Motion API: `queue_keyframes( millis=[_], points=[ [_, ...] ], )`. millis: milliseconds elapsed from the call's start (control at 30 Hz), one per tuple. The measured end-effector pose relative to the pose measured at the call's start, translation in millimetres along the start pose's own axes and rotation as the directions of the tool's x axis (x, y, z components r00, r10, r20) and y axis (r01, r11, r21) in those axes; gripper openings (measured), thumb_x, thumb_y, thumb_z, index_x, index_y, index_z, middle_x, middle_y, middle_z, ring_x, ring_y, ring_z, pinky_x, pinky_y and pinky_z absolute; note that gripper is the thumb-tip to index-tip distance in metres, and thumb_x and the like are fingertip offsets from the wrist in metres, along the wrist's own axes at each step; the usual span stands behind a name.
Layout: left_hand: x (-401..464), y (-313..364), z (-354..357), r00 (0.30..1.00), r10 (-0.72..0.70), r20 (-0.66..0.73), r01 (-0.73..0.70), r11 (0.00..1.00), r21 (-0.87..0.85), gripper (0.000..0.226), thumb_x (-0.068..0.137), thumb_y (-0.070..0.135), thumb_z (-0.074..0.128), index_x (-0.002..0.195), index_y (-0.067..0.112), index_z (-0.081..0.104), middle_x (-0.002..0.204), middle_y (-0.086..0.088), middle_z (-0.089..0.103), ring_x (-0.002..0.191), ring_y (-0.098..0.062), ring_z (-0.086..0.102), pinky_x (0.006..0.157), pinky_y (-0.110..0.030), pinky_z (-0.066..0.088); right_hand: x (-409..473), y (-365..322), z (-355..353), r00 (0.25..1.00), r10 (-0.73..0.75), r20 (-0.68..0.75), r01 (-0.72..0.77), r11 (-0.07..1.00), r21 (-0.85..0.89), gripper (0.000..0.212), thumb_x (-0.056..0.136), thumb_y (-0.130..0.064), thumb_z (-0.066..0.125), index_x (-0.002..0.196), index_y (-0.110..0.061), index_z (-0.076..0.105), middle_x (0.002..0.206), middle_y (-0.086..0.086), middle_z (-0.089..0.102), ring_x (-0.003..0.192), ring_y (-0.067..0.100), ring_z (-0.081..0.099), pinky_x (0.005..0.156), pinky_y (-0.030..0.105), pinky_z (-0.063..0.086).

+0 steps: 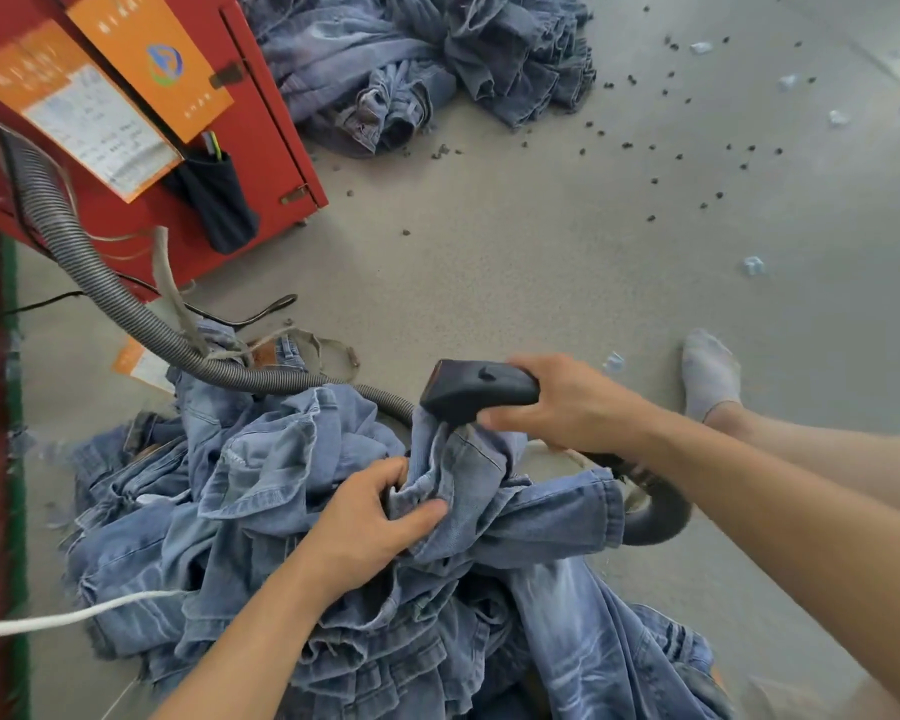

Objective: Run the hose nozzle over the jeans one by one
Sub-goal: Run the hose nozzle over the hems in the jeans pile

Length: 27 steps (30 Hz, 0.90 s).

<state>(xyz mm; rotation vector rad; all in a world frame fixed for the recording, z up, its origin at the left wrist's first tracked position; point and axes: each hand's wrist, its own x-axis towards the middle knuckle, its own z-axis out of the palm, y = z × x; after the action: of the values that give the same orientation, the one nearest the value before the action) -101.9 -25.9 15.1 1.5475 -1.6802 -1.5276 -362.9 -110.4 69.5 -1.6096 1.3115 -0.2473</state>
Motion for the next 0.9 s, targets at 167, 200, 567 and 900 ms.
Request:
queue_keyframes(
  millis=[167,200,567,900],
  points=[
    [3,2,-1,0.999,-0.038,-0.001,0.037,0.996,-0.077,0.026,0.083,0.05,0.077,0.072,0.035,0.059,0.065,0.017,0.057,0.062,0.003,0.052,0.062,-0.013,0.042,-19,2,-39,0.999,-0.027,0.039,0.026,0.999,0.034,0.015,0.091,-0.037,0.078,0.095,-0.041,0.064,0.063,-0.013,0.066,0.049,0.003,0.058,0.049,0.018,0.048],
    [4,4,0,0.999,-0.044,-0.001,0.044,0.995,-0.086,0.024,0.083,0.05,0.077,0.072,0.038,0.06,0.065,0.017,0.057,0.061,0.004,0.053,0.061,-0.012,0.043,-24,4,-41,0.991,-0.002,0.135,0.004,1.0,-0.014,0.016,0.09,-0.037,0.079,0.094,-0.042,0.064,0.068,-0.011,0.067,0.053,0.004,0.06,0.052,0.02,0.05],
    [4,11,-3,0.992,-0.103,0.068,0.114,0.975,-0.191,0.029,0.083,0.043,0.078,0.105,0.027,0.069,0.108,-0.001,0.076,0.103,-0.021,0.072,0.096,-0.046,0.056,-11,-2,-24,0.999,-0.033,-0.021,0.034,0.999,0.04,0.017,0.091,-0.036,0.078,0.101,-0.035,0.065,0.066,-0.015,0.066,0.051,0.001,0.058,0.051,0.017,0.047],
    [8,-2,-5,0.98,-0.137,0.142,0.177,0.928,-0.327,0.016,0.095,0.017,0.068,0.107,0.026,0.074,0.11,-0.007,0.077,0.107,-0.024,0.073,0.089,-0.034,0.057,-1,2,11,0.999,-0.005,-0.049,0.005,1.0,-0.007,0.024,0.09,-0.043,0.077,0.109,-0.033,0.065,0.08,-0.009,0.068,0.061,0.001,0.06,0.058,0.021,0.05]
  ],
)
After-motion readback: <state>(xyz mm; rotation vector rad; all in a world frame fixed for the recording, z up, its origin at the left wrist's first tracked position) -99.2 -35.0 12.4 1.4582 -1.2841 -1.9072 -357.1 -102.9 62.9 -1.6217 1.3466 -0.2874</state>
